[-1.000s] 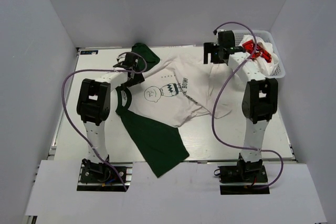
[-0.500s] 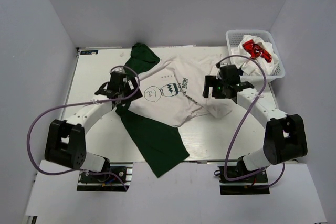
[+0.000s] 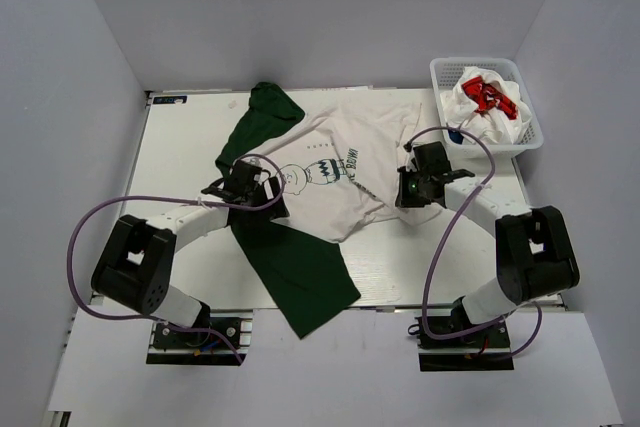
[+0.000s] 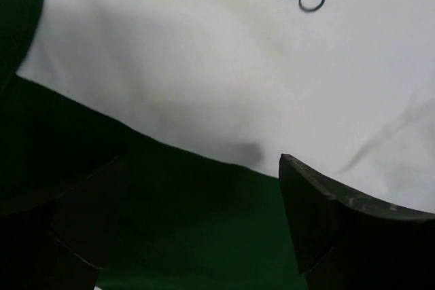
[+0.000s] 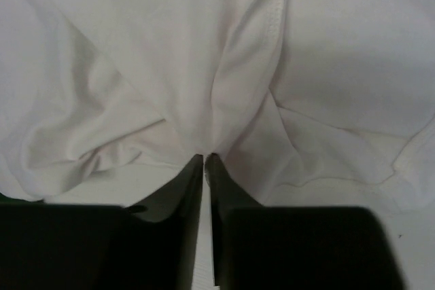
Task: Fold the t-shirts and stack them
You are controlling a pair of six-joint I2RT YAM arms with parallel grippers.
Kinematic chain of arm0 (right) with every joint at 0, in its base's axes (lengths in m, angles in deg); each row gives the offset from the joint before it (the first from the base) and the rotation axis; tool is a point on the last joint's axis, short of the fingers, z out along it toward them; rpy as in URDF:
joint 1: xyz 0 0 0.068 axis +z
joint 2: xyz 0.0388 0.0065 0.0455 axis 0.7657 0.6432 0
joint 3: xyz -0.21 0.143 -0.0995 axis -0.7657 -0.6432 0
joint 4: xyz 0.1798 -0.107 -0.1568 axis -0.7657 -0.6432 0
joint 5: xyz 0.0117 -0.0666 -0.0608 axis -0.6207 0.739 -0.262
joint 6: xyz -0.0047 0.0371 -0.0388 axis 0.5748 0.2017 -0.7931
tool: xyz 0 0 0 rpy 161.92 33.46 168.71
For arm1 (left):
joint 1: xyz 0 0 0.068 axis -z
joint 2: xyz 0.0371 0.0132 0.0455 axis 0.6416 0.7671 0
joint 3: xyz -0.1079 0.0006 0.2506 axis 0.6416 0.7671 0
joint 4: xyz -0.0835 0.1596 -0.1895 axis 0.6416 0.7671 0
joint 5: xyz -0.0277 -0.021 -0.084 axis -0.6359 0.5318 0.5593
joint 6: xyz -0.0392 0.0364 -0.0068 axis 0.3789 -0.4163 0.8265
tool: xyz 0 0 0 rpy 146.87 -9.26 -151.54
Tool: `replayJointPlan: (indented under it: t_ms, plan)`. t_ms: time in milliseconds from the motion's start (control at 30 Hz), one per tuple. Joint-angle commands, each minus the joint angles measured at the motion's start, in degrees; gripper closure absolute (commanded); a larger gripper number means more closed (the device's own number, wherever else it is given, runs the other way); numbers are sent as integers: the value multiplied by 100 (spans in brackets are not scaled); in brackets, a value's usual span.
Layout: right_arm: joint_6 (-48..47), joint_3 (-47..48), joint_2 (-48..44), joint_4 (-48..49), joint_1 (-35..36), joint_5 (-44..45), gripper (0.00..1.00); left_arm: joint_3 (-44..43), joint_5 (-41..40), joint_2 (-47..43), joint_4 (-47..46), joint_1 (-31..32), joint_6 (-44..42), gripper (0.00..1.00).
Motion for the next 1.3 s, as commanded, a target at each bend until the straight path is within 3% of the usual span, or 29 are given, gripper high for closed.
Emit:
replayJointPlan:
  t_ms: [0,67,433,733,1133,1233,1267]
  plan:
    - [-9,275,-14,40,-20,105,92,29,-518,79,157,29,205,0]
    - [-18,354,-111,-100,-29,351,100,-23,-748,228,367,29,205,0]
    - [166,757,-648,-48,-213,1415,100,-647,-2163,992,1220,-147,416,0]
    - [-35,1909,538,-137,-775,1557,100,-1420,-2708,1635,1458,-427,232,0]
    - [-1011,3719,2471,-206,-890,793,100,-2281,-2744,1889,975,-613,-621,0]
    - [-1073,3983,2648,-347,-881,678,89,-2616,-2858,2161,1045,-665,-762,0]
    - [-1143,4002,2666,-391,-873,608,73,-2738,-2858,2214,1045,-717,-823,0]
